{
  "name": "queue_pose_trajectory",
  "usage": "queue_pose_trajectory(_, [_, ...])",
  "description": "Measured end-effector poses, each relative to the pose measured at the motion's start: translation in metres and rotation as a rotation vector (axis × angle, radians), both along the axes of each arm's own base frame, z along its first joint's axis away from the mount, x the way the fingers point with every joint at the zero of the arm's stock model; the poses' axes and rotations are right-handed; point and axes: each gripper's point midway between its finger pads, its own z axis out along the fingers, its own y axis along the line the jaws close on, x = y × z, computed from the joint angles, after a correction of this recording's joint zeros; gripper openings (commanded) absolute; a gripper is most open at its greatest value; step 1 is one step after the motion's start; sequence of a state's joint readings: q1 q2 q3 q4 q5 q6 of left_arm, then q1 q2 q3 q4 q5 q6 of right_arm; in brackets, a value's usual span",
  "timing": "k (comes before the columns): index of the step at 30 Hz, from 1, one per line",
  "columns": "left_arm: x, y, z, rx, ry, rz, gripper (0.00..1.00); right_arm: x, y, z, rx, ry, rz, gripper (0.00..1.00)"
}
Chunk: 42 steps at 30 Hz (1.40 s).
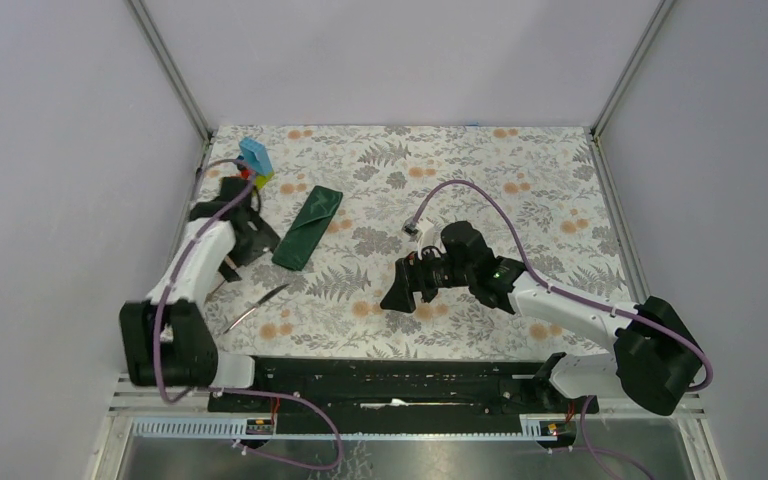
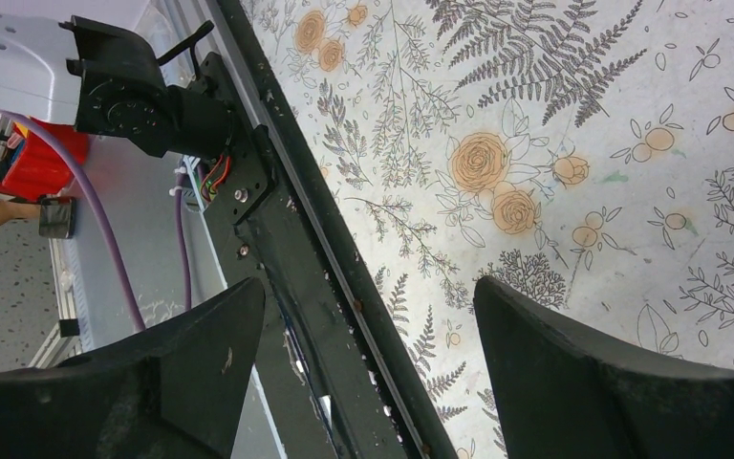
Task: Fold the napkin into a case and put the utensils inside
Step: Pick up the knife from the corner of the board.
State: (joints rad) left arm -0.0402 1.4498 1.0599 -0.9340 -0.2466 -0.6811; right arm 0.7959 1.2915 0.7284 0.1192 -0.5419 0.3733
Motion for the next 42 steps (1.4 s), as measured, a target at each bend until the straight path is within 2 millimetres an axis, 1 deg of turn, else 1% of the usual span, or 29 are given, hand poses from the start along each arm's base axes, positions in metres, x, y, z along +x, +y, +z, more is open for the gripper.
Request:
queue_pose_trajectory(2, [-0.003, 0.017, 0.024, -0.061, -0.131, 0.205, 0.99, 0.000, 0.000, 0.000, 0.000, 0.001, 0.000, 0.87])
queue_pose_trajectory(3, [-0.008, 0.025, 0.030, -0.088, -0.180, 0.291, 0.99, 0.000, 0.000, 0.000, 0.000, 0.001, 0.000, 0.87])
queue_pose_trajectory(4, [-0.018, 0.036, 0.033, -0.150, -0.252, 0.432, 0.99, 0.000, 0.000, 0.000, 0.000, 0.002, 0.000, 0.87])
queue_pose_trajectory(5, [-0.026, 0.041, 0.032, -0.178, -0.280, 0.511, 0.99, 0.000, 0.000, 0.000, 0.000, 0.001, 0.000, 0.87])
queue_pose_trajectory(6, [-0.039, 0.046, 0.027, -0.219, -0.309, 0.627, 0.99, 0.000, 0.000, 0.000, 0.000, 0.002, 0.000, 0.87])
queue_pose_trajectory(7, [-0.052, 0.047, 0.018, -0.254, -0.308, 0.723, 0.99, 0.000, 0.000, 0.000, 0.001, 0.003, -0.001, 0.87])
queue_pose_trajectory(9, [-0.068, 0.041, 0.003, -0.311, -0.279, 0.850, 0.99, 0.000, 0.000, 0.000, 0.003, 0.003, -0.002, 0.87])
queue_pose_trajectory(10, [-0.071, 0.037, -0.004, -0.337, -0.251, 0.898, 0.99, 0.000, 0.000, 0.000, 0.004, 0.003, -0.002, 0.87])
queue_pose_trajectory(12, [-0.071, 0.031, -0.016, -0.380, -0.183, 0.978, 0.98, -0.001, 0.000, 0.000, 0.004, 0.005, -0.003, 0.87])
queue_pose_trajectory(15, [-0.070, 0.024, -0.038, -0.428, -0.061, 1.071, 0.95, -0.002, -0.001, -0.001, 0.004, 0.005, -0.004, 0.87])
queue_pose_trajectory(18, [-0.071, 0.023, -0.051, -0.441, -0.022, 1.155, 0.90, -0.003, -0.002, -0.001, 0.004, 0.005, -0.004, 0.87])
queue_pose_trajectory(22, [-0.066, 0.028, -0.053, -0.462, -0.065, 1.267, 0.84, -0.003, -0.003, -0.002, 0.002, 0.007, -0.004, 0.87])
queue_pose_trajectory(25, [-0.061, 0.032, -0.053, -0.474, -0.091, 1.328, 0.76, -0.004, -0.004, -0.004, -0.001, 0.010, -0.004, 0.87])
queue_pose_trajectory(27, [-0.058, 0.034, -0.053, -0.480, -0.106, 1.357, 0.68, -0.005, -0.004, -0.005, -0.002, 0.012, -0.004, 0.87])
queue_pose_trajectory(29, [-0.059, 0.034, -0.058, -0.484, -0.110, 1.387, 0.62, -0.005, -0.004, -0.005, -0.002, 0.011, -0.003, 0.87])
queue_pose_trajectory(30, [-0.061, 0.033, -0.061, -0.482, -0.105, 1.400, 0.60, -0.005, -0.004, -0.005, -0.002, 0.012, -0.003, 0.87])
queue_pose_trajectory(32, [-0.066, 0.032, -0.066, -0.474, -0.091, 1.425, 0.60, -0.005, -0.004, -0.005, -0.001, 0.011, -0.003, 0.87])
queue_pose_trajectory(36, [-0.069, 0.035, -0.072, -0.445, -0.067, 1.440, 0.60, -0.004, -0.003, -0.003, 0.005, 0.006, -0.004, 0.88])
queue_pose_trajectory(39, [-0.070, 0.036, -0.074, -0.434, -0.055, 1.445, 0.57, -0.003, -0.003, -0.003, 0.009, 0.004, -0.005, 0.87])
queue_pose_trajectory(42, [-0.070, 0.036, -0.075, -0.433, -0.055, 1.447, 0.51, -0.004, -0.003, -0.002, 0.009, 0.005, -0.005, 0.88])
